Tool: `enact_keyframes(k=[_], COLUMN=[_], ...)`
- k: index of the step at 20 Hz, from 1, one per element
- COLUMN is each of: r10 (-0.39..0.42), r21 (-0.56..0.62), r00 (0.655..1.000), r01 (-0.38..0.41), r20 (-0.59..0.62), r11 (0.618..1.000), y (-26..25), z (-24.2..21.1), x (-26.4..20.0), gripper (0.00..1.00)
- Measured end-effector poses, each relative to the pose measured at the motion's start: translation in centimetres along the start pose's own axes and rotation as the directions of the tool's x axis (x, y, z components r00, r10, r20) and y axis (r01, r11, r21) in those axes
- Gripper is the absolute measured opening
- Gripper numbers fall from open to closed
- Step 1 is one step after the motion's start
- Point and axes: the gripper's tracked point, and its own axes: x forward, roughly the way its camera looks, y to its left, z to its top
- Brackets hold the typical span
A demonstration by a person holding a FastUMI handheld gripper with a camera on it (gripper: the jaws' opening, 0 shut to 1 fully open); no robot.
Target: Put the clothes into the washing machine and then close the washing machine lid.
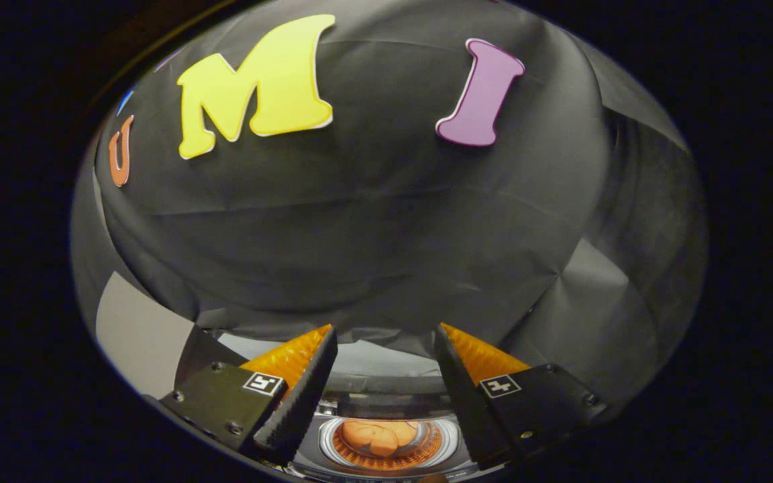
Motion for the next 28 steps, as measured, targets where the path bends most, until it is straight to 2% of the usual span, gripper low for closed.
enact_keyframes(k=[2, 6, 15, 19, 23, 28], r10=[0.025, -0.009, -0.085, -0.103, -0.102, -0.034], r21=[0.031, 0.039, 0.043, 0.047, 0.091, 0.230], r00=[0.998, 0.997, 0.993, 0.990, 0.989, 0.983], r01=[-0.023, 0.012, 0.089, 0.108, 0.112, 0.076], r20=[-0.051, -0.078, -0.085, -0.099, -0.111, -0.181], r11=[0.999, 0.999, 0.995, 0.993, 0.990, 0.970], y=[-0.1, -0.5, -0.1, 0.4, 0.6, 1.5], z=[-1.4, -3.5, -5.9, -8.8, -12.0, -18.7], x=[0.8, 1.7, -1.3, -3.3, -4.6, -5.7], gripper=[0.94, 0.95, 0.97, 0.97, 0.96, 0.96])
